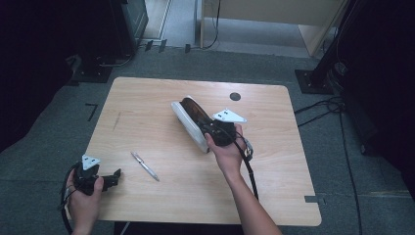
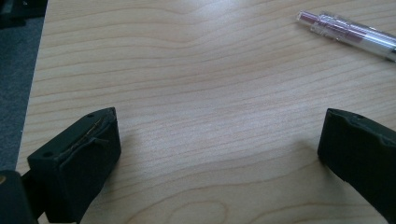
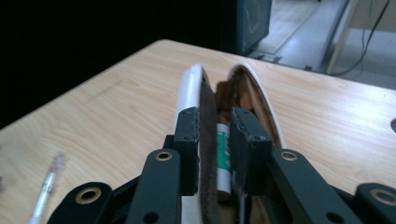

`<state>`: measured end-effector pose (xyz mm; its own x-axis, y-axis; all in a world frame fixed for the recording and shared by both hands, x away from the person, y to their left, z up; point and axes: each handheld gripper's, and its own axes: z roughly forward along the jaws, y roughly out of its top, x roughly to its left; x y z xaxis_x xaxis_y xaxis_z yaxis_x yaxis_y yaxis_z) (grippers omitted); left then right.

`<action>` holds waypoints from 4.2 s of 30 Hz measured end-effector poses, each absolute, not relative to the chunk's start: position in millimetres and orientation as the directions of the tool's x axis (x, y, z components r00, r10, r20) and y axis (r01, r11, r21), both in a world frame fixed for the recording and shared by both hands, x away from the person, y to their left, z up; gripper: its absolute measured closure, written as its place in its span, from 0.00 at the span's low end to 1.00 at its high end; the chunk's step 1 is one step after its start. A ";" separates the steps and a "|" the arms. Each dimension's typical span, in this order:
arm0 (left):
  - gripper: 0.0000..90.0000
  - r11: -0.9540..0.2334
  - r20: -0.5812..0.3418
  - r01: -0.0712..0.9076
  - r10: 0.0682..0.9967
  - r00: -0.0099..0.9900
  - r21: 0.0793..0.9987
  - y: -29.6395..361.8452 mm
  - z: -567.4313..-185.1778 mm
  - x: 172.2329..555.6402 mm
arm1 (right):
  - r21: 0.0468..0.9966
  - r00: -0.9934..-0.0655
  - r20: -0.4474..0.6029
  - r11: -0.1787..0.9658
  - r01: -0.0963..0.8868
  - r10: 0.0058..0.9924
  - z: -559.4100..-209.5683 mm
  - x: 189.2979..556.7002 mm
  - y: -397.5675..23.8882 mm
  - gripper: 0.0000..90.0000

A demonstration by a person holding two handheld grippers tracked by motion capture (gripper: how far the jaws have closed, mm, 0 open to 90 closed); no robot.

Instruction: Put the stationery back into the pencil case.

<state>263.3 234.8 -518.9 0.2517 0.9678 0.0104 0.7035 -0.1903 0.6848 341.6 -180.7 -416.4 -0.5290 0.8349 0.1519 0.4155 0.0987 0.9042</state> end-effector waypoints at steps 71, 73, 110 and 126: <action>0.00 -0.191 0.010 0.704 0.967 0.253 0.684 235.0 -518.8 263.3 | 0.797 -0.792 0.128 0.414 0.441 0.597 -519.8 274.6 -30.3 0.88; 0.00 -0.191 0.010 0.704 0.967 0.253 0.684 234.9 -518.8 263.3 | 0.792 -0.793 0.130 0.419 0.444 0.595 -519.9 274.7 -30.1 0.89; 0.00 -0.191 0.010 0.704 0.967 0.253 0.684 235.0 -518.8 263.3 | 0.828 -0.769 0.049 0.405 0.388 0.637 -496.7 268.4 -44.4 0.91; 0.00 -0.190 0.009 0.704 0.968 0.252 0.685 234.9 -518.8 263.3 | 0.870 -0.729 0.042 0.334 0.364 0.683 -465.4 273.0 -71.8 0.91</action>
